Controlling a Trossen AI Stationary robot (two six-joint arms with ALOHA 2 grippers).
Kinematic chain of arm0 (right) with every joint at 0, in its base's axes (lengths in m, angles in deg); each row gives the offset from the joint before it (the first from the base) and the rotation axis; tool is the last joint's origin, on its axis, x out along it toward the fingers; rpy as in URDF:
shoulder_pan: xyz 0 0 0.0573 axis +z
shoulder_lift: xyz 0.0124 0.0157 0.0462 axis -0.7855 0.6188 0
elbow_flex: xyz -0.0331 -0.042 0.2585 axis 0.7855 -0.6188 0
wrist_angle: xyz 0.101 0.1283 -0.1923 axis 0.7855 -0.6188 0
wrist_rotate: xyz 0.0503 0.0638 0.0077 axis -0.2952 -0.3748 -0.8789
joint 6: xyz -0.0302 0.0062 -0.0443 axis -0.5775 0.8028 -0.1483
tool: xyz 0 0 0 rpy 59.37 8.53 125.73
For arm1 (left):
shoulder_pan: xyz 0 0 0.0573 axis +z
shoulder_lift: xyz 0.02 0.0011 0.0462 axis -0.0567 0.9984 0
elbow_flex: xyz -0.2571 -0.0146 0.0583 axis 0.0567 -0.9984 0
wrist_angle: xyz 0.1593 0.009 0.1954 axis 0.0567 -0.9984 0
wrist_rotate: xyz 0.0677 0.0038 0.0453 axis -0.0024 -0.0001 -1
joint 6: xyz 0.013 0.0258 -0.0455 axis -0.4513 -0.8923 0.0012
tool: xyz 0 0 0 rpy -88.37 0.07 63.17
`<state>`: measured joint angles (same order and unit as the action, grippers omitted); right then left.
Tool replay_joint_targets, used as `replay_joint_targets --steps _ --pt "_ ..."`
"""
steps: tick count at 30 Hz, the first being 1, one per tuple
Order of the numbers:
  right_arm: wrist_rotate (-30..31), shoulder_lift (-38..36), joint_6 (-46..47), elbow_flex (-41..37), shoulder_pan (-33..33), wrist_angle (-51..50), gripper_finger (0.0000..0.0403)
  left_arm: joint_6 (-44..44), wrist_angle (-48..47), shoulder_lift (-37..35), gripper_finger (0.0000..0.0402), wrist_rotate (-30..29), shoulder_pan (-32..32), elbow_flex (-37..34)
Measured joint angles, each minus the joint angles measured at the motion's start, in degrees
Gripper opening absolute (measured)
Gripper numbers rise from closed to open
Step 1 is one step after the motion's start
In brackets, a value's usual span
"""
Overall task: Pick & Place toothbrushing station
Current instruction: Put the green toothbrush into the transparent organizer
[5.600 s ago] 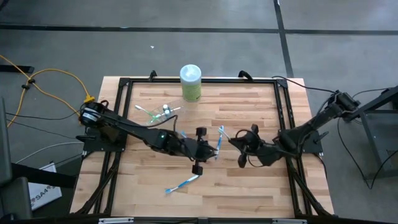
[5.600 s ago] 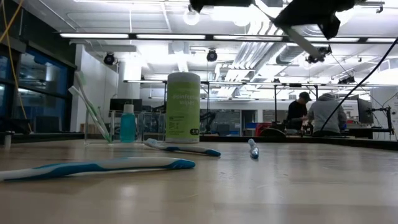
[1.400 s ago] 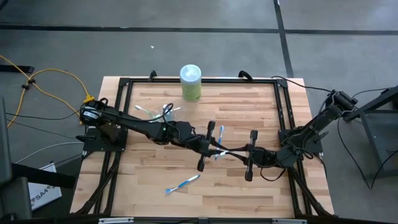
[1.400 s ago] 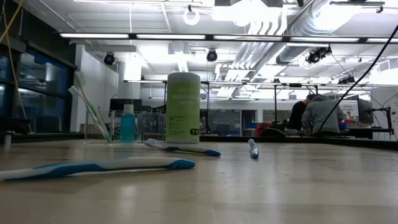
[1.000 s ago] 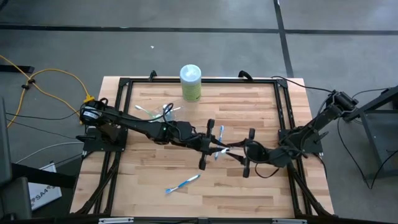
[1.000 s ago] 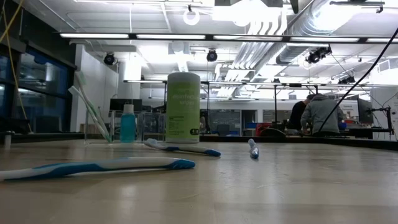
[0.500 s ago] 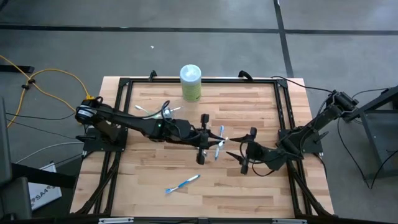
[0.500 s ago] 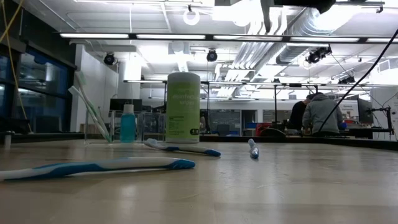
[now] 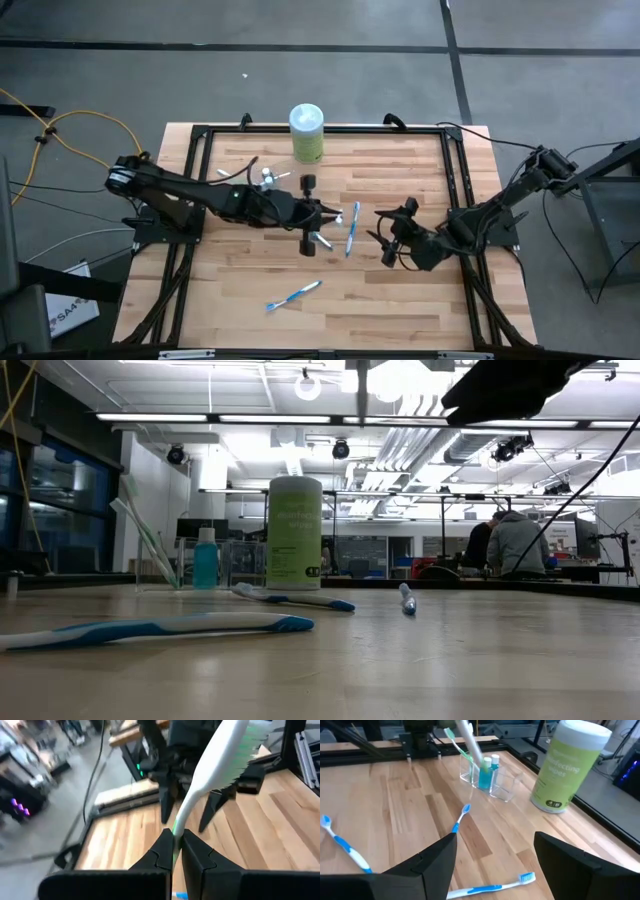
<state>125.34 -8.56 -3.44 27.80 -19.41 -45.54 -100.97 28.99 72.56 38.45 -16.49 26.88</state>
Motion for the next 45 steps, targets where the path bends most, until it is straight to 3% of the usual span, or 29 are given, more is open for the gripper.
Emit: replay_joint_targets --steps 4,7,20,30,36,45 --pt "-0.03 0.00 0.29 0.00 -0.15 0.06 0.0259 4.92 -2.52 -2.09 0.0007 -1.42 1.70 -2.00" --pt "-0.08 0.00 0.98 0.01 -0.13 0.06 0.0259 7.66 -2.70 -4.95 0.0007 -6.69 2.51 -5.67" --pt "-1.43 0.00 1.61 0.00 -0.13 0.52 0.0259 19.32 1.36 -27.11 0.0007 -23.16 2.94 -30.16" --pt "-1.50 0.00 1.73 0.00 -0.13 1.95 0.0259 26.15 1.20 -36.99 0.0007 -31.39 3.01 -42.90" --pt "-1.51 0.00 1.76 0.00 -0.13 2.29 0.0259 29.91 1.18 -39.87 0.0007 -34.63 2.94 -47.22" --pt "-1.54 0.00 1.77 0.00 -0.13 2.27 0.0259 31.73 -0.48 -39.96 0.0007 -37.09 1.08 -47.36"
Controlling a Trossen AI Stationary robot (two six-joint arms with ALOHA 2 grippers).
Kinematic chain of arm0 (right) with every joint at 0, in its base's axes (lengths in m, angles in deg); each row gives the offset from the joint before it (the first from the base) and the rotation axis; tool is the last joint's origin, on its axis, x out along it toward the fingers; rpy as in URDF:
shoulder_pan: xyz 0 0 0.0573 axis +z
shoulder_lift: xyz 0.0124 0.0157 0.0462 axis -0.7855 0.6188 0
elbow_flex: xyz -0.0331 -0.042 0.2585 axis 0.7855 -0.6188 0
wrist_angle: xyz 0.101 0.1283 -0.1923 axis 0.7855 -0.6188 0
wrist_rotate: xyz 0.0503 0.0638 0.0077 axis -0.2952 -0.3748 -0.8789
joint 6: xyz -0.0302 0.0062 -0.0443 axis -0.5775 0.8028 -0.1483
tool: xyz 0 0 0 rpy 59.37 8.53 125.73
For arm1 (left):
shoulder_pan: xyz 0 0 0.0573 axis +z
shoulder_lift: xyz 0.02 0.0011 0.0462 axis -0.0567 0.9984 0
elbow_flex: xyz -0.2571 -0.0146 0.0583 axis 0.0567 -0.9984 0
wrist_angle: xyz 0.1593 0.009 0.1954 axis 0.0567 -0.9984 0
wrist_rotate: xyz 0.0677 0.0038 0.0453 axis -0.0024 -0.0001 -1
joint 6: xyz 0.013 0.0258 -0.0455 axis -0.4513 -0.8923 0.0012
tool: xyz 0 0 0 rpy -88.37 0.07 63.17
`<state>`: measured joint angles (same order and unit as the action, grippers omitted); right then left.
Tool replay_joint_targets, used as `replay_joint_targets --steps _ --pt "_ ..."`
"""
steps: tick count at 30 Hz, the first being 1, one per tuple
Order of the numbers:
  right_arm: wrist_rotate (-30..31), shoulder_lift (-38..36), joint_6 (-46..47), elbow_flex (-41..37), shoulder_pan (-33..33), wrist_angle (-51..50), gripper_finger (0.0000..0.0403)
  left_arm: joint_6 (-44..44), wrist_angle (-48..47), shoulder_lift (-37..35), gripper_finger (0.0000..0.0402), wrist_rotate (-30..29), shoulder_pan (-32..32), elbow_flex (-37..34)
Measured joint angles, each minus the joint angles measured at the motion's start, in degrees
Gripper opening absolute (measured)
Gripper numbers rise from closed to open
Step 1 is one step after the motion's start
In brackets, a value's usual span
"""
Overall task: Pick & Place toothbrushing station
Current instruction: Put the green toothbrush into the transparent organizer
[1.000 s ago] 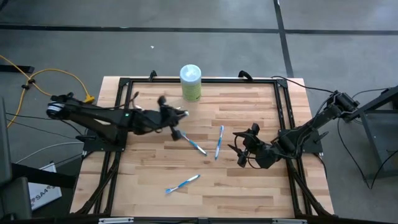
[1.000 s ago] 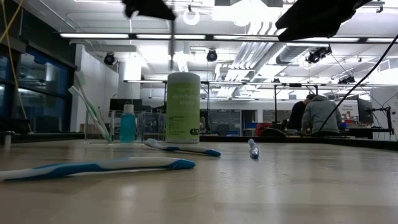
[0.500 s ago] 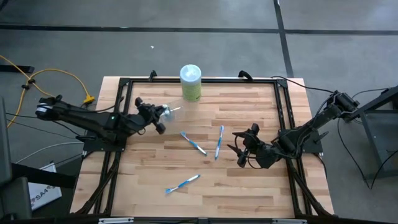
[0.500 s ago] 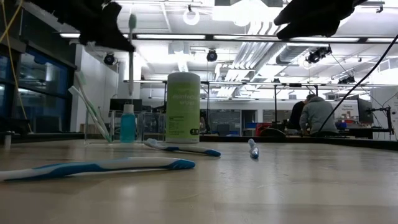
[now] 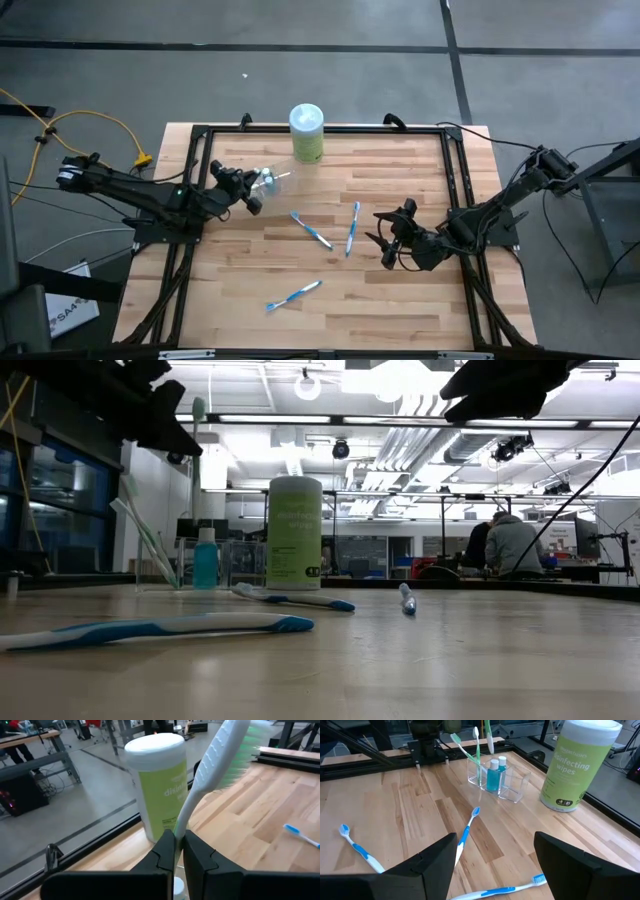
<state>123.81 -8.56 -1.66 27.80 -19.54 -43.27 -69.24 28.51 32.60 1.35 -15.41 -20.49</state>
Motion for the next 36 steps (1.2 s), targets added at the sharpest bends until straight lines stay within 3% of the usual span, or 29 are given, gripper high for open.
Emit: replay_joint_targets --steps 11,20,28,36 --pt "-0.02 0.00 -0.02 0.00 0.02 -0.02 0.0259 11.01 -9.41 -0.40 0.0007 -16.92 -16.11 0.03" --pt "-0.04 0.00 1.27 0.00 0.01 0.09 0.0259 32.06 -28.60 -1.18 0.0007 -15.84 -14.24 0.04" --pt "0.21 0.00 1.29 0.00 0.02 0.34 0.0259 34.88 -32.24 -1.18 0.0007 -10.28 -9.34 -0.22" --pt "0.26 0.00 1.29 0.01 0.02 0.39 0.0259 38.08 -32.11 -1.16 0.0024 -7.63 -9.62 -0.28"
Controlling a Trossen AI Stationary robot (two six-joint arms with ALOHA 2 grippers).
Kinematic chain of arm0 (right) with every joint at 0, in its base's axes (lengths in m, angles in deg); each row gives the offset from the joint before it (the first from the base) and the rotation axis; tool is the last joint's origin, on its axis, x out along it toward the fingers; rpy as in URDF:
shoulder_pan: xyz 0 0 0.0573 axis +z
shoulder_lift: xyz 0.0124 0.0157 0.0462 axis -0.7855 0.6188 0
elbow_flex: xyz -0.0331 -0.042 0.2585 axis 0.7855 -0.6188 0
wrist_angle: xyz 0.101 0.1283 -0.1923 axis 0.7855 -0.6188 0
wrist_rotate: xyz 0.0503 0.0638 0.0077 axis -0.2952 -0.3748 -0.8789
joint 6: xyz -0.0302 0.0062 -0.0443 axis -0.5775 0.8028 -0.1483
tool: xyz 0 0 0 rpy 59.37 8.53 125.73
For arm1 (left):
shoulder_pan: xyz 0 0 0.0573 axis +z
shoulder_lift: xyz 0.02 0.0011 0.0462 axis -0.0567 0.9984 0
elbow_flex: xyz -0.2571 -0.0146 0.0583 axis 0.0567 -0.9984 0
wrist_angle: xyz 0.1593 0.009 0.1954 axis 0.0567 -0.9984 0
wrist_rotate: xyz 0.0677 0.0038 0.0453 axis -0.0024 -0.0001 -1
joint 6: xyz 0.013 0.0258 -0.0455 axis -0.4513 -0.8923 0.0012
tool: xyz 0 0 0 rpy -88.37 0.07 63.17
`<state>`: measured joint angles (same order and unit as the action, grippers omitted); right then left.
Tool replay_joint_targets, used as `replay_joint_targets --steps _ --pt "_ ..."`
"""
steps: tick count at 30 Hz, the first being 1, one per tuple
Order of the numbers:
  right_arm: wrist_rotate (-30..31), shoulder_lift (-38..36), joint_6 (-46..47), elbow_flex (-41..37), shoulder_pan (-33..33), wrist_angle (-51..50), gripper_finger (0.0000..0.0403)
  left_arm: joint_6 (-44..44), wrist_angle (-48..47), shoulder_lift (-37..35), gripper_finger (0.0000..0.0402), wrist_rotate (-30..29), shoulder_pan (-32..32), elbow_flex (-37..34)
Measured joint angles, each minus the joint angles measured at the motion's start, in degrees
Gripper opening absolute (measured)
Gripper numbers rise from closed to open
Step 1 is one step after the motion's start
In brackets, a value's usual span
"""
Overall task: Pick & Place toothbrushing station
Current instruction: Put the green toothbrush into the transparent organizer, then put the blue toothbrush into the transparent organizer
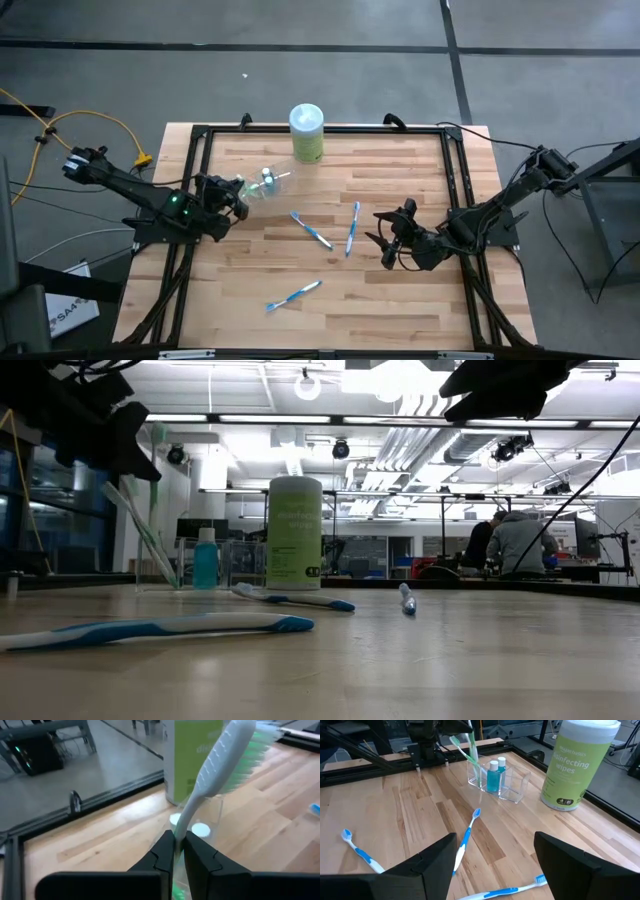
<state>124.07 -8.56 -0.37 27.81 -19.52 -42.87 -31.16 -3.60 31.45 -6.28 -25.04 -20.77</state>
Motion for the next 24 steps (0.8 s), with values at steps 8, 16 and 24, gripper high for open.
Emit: replay_joint_targets --steps 8,16,24 --pt "-0.17 0.00 0.20 -0.01 0.00 0.04 0.0259 0.37 0.06 0.04 0.0048 2.34 1.94 0.00" --pt "-0.26 0.00 0.05 0.00 0.00 1.30 0.0259 0.15 -0.01 0.04 0.0052 3.69 4.41 -0.02" --pt "-1.45 0.00 0.04 -0.01 -0.01 1.31 0.0259 -0.49 0.06 0.04 0.0052 4.14 5.84 -0.02"
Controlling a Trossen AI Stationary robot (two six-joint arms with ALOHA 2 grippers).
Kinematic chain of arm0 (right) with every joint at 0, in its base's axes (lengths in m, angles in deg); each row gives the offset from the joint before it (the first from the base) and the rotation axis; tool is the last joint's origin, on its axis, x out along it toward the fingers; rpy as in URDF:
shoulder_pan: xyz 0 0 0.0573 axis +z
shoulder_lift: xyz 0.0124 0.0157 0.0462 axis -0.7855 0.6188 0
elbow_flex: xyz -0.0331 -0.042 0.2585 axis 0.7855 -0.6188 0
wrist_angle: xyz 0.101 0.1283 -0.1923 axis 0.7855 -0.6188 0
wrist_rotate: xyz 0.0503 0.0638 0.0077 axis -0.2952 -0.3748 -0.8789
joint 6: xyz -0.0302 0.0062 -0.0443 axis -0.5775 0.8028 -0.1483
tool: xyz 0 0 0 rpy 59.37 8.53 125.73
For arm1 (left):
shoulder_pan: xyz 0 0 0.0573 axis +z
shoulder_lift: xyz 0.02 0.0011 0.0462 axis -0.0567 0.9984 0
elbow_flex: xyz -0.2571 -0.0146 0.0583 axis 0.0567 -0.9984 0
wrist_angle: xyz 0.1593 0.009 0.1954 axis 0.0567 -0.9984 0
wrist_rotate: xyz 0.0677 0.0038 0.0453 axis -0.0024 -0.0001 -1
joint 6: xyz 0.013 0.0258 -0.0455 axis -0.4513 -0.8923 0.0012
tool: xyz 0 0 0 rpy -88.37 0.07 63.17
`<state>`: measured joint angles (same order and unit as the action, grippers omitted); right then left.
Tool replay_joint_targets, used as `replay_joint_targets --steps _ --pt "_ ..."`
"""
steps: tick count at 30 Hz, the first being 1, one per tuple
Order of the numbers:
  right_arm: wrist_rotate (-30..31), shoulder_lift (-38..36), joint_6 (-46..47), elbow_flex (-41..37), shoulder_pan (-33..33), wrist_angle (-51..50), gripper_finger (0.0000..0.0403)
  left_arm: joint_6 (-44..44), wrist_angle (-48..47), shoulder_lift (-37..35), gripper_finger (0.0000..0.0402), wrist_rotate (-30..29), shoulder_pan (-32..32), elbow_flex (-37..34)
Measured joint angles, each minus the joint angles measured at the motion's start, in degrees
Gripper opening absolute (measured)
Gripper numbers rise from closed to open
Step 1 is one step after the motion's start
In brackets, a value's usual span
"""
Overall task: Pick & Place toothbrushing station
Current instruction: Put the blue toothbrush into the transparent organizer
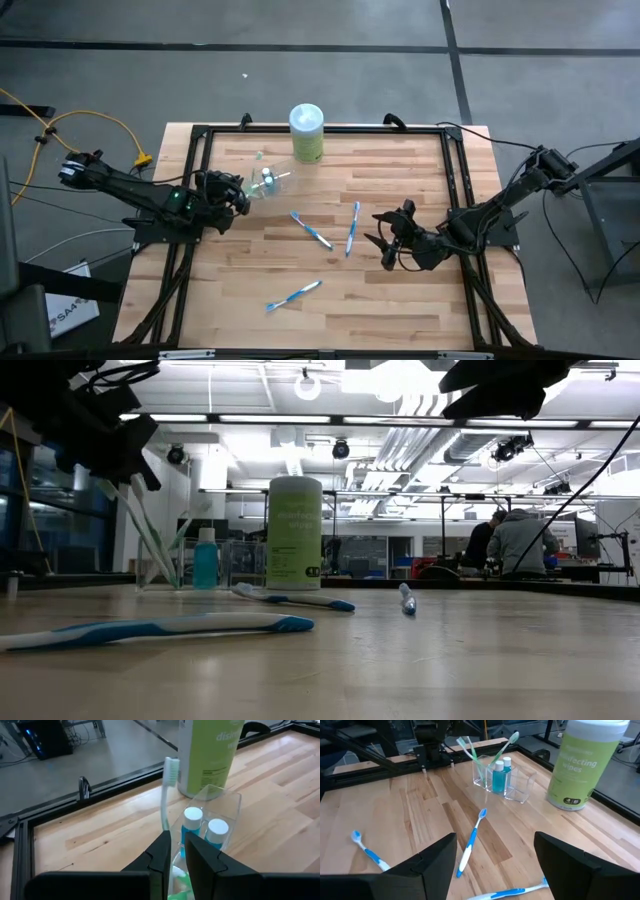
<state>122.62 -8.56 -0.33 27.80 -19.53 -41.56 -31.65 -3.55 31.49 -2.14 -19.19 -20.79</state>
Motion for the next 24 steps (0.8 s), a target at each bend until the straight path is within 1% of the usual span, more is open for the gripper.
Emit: replay_joint_targets --steps 3,5,7,10,13,16,17,19,21,24 --pt "-0.17 0.00 0.00 0.00 0.01 0.00 0.0259 -1.91 1.50 -0.02 0.0053 -0.97 -0.40 -0.02" --pt "-0.17 0.00 0.00 0.00 0.01 0.00 0.0259 -5.78 4.99 -0.02 0.0053 -1.84 -1.15 -0.02" --pt "-0.17 0.00 -0.02 0.01 0.01 0.00 0.0259 -11.83 10.58 -0.02 0.0053 -2.87 -2.17 -0.02" --pt "-0.17 0.00 -0.02 0.01 0.01 0.00 0.0259 -22.89 21.19 -0.45 0.0053 -1.36 -3.40 -0.02" --pt "-0.17 0.00 -0.02 0.00 0.01 -0.01 0.0259 -32.59 31.30 -0.81 0.0053 4.27 -4.20 -0.02" --pt "-0.93 0.00 0.34 0.00 0.00 -0.01 0.0259 -38.41 38.47 -0.79 0.0053 14.29 -4.64 -0.02" --pt "-1.66 0.00 0.87 0.01 -0.07 -0.02 0.0259 -39.01 39.49 -0.57 0.0053 17.64 -4.64 -0.02" --pt "-4.26 0.00 1.56 0.00 -0.58 0.00 0.0259 -38.82 40.04 0.14 0.0053 21.77 -4.63 -0.02" --pt "-7.78 0.03 2.24 0.00 -1.73 -0.02 0.0259 -37.32 39.70 1.11 0.0053 23.72 -4.73 -0.02" --pt "-10.94 1.16 3.10 0.00 -4.50 0.15 0.0259 -36.00 39.85 2.73 0.0053 26.66 -5.35 -0.02"
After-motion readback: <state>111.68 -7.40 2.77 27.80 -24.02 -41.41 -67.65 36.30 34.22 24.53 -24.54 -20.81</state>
